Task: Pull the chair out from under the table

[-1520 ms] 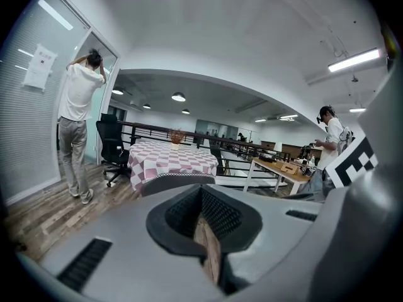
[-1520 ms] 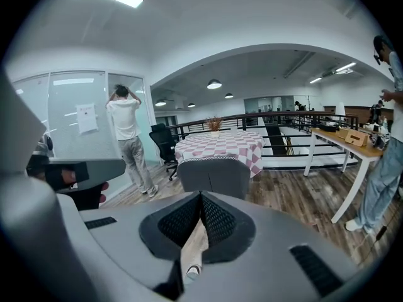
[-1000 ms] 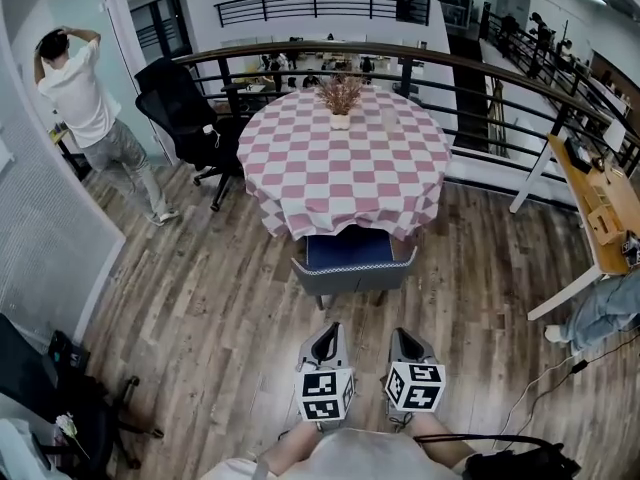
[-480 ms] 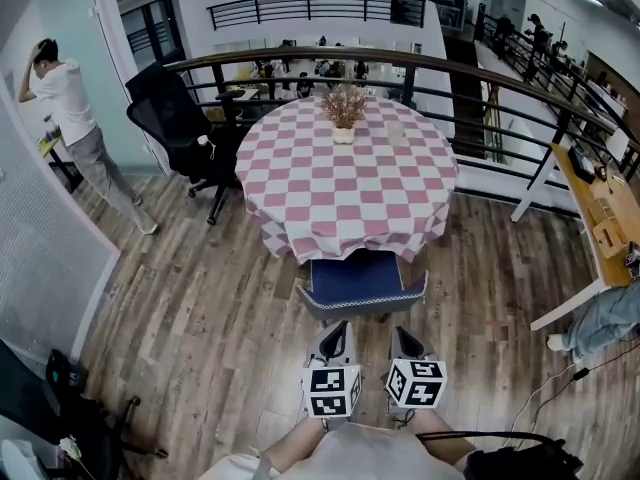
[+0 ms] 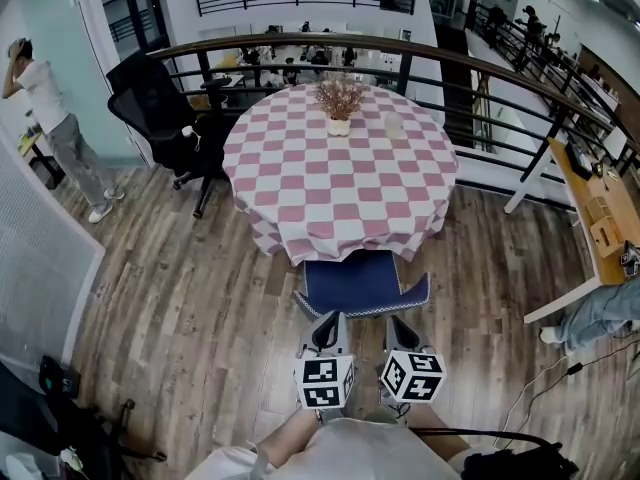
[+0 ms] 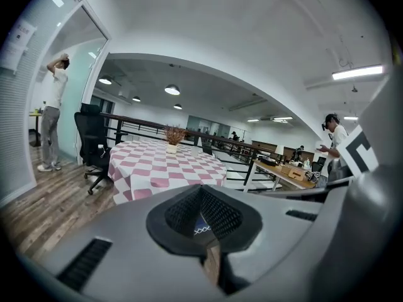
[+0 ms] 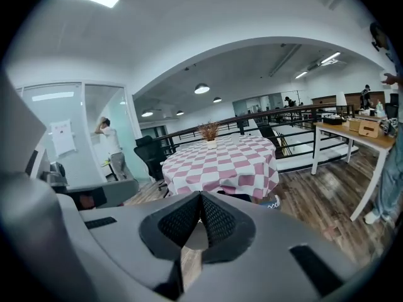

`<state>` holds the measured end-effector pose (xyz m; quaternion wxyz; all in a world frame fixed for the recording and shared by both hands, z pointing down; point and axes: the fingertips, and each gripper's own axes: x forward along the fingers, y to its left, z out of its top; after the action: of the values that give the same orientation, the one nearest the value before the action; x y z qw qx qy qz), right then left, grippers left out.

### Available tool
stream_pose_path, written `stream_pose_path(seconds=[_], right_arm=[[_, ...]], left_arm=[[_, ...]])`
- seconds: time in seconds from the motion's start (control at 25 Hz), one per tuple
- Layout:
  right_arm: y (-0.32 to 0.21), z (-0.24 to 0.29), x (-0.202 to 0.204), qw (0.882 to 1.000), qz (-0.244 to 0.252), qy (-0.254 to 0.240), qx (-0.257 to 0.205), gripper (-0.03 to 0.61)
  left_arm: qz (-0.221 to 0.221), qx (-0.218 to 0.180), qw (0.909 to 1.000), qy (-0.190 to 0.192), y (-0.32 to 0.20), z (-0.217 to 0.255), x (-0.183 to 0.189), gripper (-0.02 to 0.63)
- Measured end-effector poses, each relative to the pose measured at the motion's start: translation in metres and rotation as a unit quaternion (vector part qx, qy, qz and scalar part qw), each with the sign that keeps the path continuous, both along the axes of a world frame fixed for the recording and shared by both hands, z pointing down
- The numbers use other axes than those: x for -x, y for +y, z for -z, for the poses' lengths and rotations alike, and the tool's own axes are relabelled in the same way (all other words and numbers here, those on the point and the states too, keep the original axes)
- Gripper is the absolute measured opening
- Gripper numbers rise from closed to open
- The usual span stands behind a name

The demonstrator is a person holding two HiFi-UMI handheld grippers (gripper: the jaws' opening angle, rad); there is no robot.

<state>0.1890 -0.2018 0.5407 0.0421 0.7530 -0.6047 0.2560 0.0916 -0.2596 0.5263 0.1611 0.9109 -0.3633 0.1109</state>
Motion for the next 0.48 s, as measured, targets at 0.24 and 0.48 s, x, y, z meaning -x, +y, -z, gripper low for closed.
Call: stream_pose_path(seconds=[0.24,0.48], right_arm=[[-0.011,-0.013,0.001,0.999,0.024,-0.002,0.023,0.018],[-0.022,-0.018,-0.001,0.995,0.092,-0.014,0.025,0.020]], left_arm=[[0.008,0.019,0.9997,-0.012,-0.003,-0.014,0.003,0.005],[0.037,0.030,0.9987,-0.018,-0.009,-0.020,0.006,0.005]])
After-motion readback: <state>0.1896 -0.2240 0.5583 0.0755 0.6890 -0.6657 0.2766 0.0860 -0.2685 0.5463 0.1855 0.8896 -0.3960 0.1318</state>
